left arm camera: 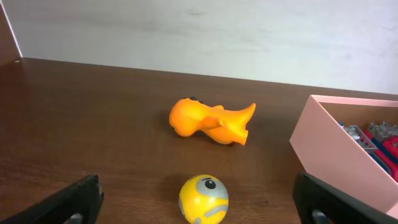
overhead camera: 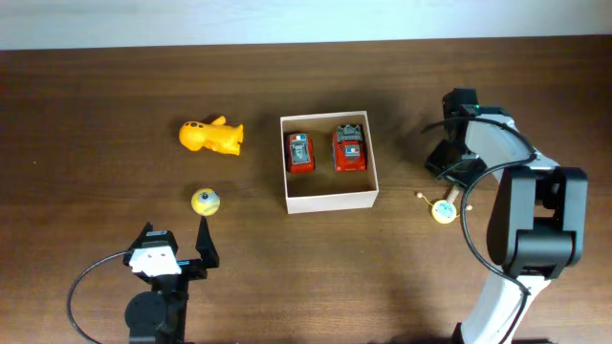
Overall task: Pack container
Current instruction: 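Lower the right gripper and grasp the wooden peg of the yellow toy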
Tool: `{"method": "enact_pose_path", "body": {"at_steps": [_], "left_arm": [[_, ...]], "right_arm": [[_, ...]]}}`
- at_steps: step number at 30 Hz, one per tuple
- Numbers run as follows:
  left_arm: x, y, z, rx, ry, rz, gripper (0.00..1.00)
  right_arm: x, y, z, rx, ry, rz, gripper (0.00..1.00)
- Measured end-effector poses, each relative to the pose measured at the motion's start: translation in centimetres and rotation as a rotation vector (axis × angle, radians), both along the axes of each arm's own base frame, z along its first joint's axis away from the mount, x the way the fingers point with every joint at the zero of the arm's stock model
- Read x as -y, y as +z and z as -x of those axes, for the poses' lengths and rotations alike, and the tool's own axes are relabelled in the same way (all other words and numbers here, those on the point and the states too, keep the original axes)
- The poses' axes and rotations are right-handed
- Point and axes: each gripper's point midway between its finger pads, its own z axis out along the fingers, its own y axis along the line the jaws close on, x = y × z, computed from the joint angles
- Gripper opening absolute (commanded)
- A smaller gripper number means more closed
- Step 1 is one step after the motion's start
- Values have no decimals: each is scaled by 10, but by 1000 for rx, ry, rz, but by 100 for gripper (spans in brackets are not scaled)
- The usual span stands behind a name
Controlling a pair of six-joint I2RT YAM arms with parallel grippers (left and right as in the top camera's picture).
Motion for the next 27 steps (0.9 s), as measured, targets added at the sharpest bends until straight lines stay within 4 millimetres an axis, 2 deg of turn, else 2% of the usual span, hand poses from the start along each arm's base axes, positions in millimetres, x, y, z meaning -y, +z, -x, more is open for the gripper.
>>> {"method": "enact_pose_path", "body": {"at_steps": [12,16,21,27], "left_arm": [[0,0,0,0,0,0,99],[0,0,0,0,0,0,99],[0,0,0,0,0,0,99],[0,0,0,0,0,0,99]], "right_arm": [[-22,-5,5,11,-8,-150,63],[-25,-4,8,-6,100,-155,64],[-30,-4,11,-25,260,-171,73],[-30,-4,14,-40,392,-173,77]]}}
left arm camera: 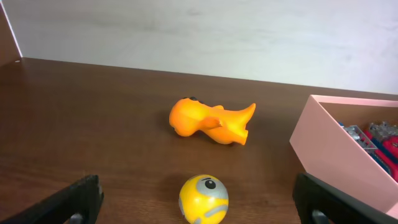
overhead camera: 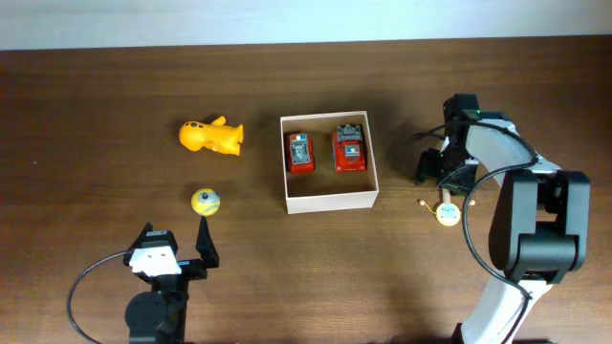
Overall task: Pack container
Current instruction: 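Lower the right gripper and grasp the wooden peg of the yellow toy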
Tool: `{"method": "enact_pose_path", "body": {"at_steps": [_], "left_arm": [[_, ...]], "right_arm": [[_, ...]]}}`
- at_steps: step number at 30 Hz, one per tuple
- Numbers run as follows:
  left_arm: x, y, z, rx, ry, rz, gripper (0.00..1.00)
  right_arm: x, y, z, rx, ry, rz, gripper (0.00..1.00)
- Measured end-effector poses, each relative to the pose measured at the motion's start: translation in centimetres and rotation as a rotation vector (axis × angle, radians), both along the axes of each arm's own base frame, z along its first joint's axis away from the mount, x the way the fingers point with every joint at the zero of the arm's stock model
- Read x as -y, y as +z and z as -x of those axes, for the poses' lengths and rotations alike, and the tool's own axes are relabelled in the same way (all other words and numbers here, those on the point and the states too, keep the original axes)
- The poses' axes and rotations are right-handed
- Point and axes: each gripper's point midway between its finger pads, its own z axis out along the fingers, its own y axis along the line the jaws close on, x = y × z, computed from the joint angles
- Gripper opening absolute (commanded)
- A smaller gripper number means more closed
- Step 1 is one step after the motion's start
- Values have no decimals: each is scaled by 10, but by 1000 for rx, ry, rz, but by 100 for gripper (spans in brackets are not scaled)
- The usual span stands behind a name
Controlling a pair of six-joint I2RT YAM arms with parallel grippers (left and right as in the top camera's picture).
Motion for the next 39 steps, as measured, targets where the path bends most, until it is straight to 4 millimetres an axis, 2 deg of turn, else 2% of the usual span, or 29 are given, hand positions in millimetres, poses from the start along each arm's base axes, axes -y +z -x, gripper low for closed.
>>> {"method": "enact_pose_path", "body": {"at_steps": [6,10,18,24,30,33,39], "left_arm": [[0,0,0,0,0,0,99],[0,0,0,0,0,0,99],[0,0,0,0,0,0,99],[0,0,0,0,0,0,99],[0,0,0,0,0,0,99],[0,0,0,0,0,0,99],[0,0,0,0,0,0,99]], "right_arm": [[5,0,3,-9,99,28,78],[6,0,10,-38,143,30,72],[6,-1,11,-24,227,30,70],[6,-2,12,-17,253,31,50],[6,-2,13,-17,256,35,44],[6,-1,13,-16,257,36,36],[7,-2,12,-14,259,40,34]]}}
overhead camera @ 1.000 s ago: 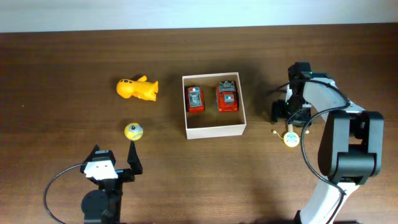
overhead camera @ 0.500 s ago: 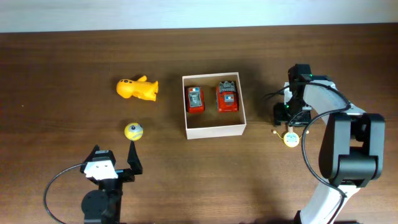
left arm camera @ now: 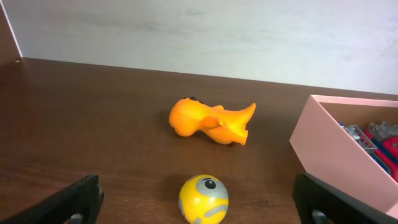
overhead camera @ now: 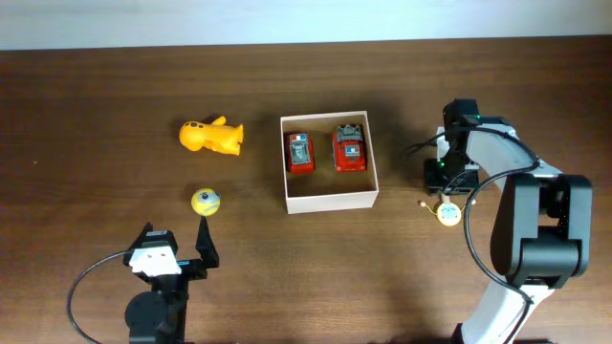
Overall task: Pack container
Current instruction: 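Lower the right gripper and grasp the wooden peg of the yellow toy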
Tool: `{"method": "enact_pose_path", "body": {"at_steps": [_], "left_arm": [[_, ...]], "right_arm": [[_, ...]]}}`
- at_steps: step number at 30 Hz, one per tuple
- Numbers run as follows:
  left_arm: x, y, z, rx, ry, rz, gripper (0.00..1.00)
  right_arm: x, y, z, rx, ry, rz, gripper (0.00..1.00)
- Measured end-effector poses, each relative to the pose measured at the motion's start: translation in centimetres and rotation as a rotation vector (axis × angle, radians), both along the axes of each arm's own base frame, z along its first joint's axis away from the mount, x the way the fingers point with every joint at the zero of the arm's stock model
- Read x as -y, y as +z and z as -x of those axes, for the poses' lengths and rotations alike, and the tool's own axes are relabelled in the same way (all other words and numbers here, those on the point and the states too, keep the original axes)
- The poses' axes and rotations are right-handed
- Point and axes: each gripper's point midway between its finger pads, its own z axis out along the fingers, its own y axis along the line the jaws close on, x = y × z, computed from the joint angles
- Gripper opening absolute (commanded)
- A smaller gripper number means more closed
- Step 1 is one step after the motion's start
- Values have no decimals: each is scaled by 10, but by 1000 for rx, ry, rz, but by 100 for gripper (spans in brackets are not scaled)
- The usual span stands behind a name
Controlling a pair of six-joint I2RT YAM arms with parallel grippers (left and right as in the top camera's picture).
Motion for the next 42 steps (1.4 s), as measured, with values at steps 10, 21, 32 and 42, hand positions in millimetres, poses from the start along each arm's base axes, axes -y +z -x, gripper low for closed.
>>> {"method": "enact_pose_path", "body": {"at_steps": [10,21,32,42], "left_arm": [[0,0,0,0,0,0,99],[0,0,0,0,0,0,99],[0,0,0,0,0,0,99],[0,0,0,0,0,0,99]], "right_arm": [[1,0,-1,6,0,3,27],[2,0,-6,29,2,12,17],[4,0,-9,39,3,21,13],[2,0,-9,40,4,13,10]]}}
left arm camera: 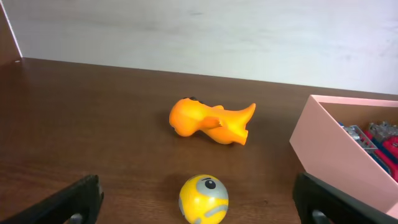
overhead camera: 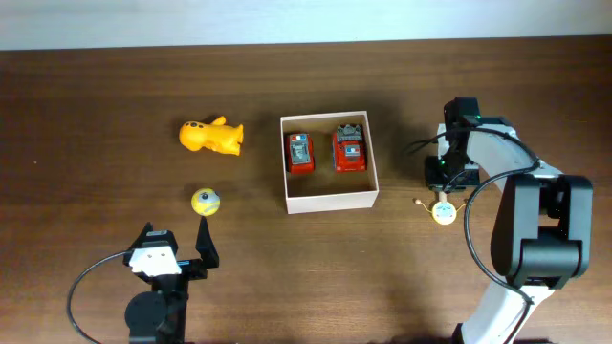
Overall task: Pack container
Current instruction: 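Lower the right gripper and grasp the wooden peg of the yellow toy, then lift the yellow peg toy and carry it over the box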
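The pale open box [overhead camera: 287, 164] stands mid-table with two red toy cars [overhead camera: 325, 151] inside; its pink wall [left arm camera: 329, 158] shows in the left wrist view. An orange toy animal [overhead camera: 210, 137] [left arm camera: 210, 121] lies left of the box. A yellow ball with a face [overhead camera: 205, 201] [left arm camera: 203, 198] rests in front of my open left gripper [overhead camera: 175, 241] [left arm camera: 195, 186]. My right gripper [overhead camera: 446, 182] points down just behind a small round yellow toy with a stick [overhead camera: 442, 212], right of the box. Its fingers are hidden under the wrist.
A pale wall [left arm camera: 205, 34] runs along the table's far edge. Bare brown tabletop [overhead camera: 86, 172] surrounds the toys. The right arm's base [overhead camera: 535, 239] stands at the right, and the left arm's base [overhead camera: 153, 311] at the bottom left.
The right gripper stays in the same place over the small round toy. That toy sits very slightly further left than before. The left arm, ball, orange toy and box are unchanged.
The right gripper was first beside the box's right wall, behind the small round toy. It then stood lower and nearer the toy, then directly behind it, where it remains. The left gripper has stayed open and still facing the ball throughout.
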Tool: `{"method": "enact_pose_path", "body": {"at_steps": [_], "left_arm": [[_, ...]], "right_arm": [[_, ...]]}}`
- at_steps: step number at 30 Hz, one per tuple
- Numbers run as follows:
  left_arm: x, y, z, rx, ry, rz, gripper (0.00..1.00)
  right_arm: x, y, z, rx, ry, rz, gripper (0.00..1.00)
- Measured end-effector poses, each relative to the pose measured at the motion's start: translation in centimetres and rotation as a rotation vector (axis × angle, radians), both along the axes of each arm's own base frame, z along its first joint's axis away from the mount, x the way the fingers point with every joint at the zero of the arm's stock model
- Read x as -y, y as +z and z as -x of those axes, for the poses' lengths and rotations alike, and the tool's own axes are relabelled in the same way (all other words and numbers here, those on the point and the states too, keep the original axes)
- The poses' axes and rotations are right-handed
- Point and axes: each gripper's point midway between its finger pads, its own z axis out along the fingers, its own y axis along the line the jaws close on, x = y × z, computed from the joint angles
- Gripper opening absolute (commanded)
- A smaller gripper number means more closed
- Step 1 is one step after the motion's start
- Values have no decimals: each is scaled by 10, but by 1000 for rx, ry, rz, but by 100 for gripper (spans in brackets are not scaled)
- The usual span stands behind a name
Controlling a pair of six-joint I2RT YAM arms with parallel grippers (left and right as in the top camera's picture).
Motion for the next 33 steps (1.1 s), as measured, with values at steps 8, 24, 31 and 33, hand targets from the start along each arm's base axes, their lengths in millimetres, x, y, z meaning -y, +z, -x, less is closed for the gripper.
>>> {"method": "enact_pose_path", "body": {"at_steps": [8,24,31,33], "left_arm": [[0,0,0,0,0,0,99],[0,0,0,0,0,0,99],[0,0,0,0,0,0,99],[0,0,0,0,0,0,99]], "right_arm": [[-3,3,-5,-15,-1,-22,10],[-6,40,-42,35,0,-52,10],[-5,97,-78,149,4,-49,10],[-5,113,-85,177,5,-51,10]]}}
